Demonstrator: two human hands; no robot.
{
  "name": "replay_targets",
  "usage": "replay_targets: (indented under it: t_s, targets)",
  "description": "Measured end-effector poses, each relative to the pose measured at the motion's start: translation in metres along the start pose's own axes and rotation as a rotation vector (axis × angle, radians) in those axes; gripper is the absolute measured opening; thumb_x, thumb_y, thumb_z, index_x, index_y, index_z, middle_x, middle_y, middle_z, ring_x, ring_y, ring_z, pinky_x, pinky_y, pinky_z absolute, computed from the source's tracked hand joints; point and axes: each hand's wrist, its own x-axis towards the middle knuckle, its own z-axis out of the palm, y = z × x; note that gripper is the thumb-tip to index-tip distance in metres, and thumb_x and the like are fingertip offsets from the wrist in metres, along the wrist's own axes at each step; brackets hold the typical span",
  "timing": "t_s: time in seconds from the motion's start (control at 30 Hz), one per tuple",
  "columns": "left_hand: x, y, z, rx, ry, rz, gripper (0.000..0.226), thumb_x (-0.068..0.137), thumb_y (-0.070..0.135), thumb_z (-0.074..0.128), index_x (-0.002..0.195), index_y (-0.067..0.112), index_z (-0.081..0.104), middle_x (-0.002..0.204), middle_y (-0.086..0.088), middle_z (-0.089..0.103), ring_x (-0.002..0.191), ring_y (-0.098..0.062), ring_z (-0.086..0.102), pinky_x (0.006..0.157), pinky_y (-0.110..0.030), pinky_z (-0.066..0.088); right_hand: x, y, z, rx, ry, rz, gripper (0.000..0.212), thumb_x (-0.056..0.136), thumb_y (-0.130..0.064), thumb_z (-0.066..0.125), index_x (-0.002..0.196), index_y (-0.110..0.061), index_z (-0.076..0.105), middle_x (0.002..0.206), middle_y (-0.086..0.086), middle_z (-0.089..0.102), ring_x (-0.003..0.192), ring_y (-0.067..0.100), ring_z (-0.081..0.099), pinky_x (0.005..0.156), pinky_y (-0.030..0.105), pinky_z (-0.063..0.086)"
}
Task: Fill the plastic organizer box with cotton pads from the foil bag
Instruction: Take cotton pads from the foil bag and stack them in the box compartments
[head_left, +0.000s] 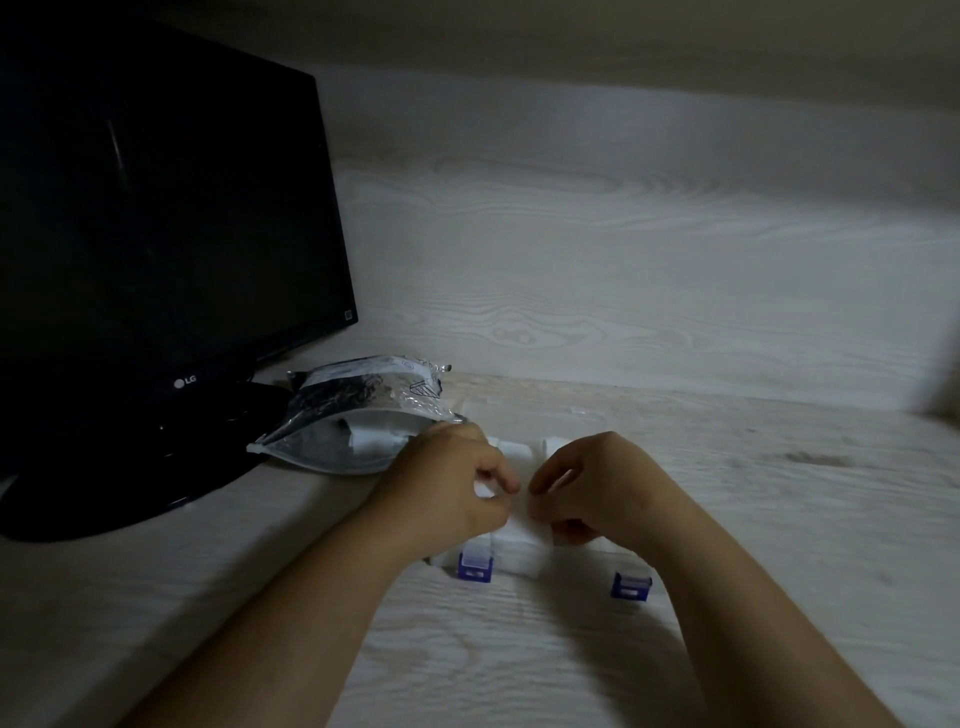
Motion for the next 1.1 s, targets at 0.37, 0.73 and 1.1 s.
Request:
replay_targets:
  t_s: [0.37,0.73,1.1]
  targets:
    - [-0.004,-0.001,-0.012,0.028,-0.172,-0.1,0.018,0.076,0.042,0.075,0.094,0.039,0.074,0.083,0.015,0.053,0.08,0.002,0.054,0.074,-0.02,0.046,-0.004,0.007,-0.009,-0.092,-0.089,-0.048,0.029,0.068,-0.01,0.087,0.095,-0.015,0.077,0.078,0.006,0.075,0.071,0.018,0.073,0.069,0.026,0.061]
    - [-0.001,0.003,-0.015,0.114,-0.247,-0.104,0.029,0.076,0.049,0.073,0.102,0.039,0.072,0.085,0.015,0.056,0.082,-0.002,0.058,0.074,-0.028,0.055,0.0,0.009,-0.003,-0.251,-0.078,-0.078,0.027,0.069,-0.026,0.085,0.095,-0.027,0.077,0.078,-0.006,0.073,0.064,0.005,0.066,0.058,0.015,0.049]
    - [-0.003,-0.007,-0.012,-0.183,-0.043,-0.117,0.008,0.078,0.024,0.077,0.082,0.031,0.076,0.073,0.019,0.062,0.069,0.002,0.058,0.059,-0.012,0.045,0.006,0.008,-0.002,-0.242,0.109,-0.19,0.006,0.077,-0.026,0.078,0.081,-0.03,0.076,0.074,-0.006,0.072,0.05,-0.004,0.059,0.046,0.006,0.039]
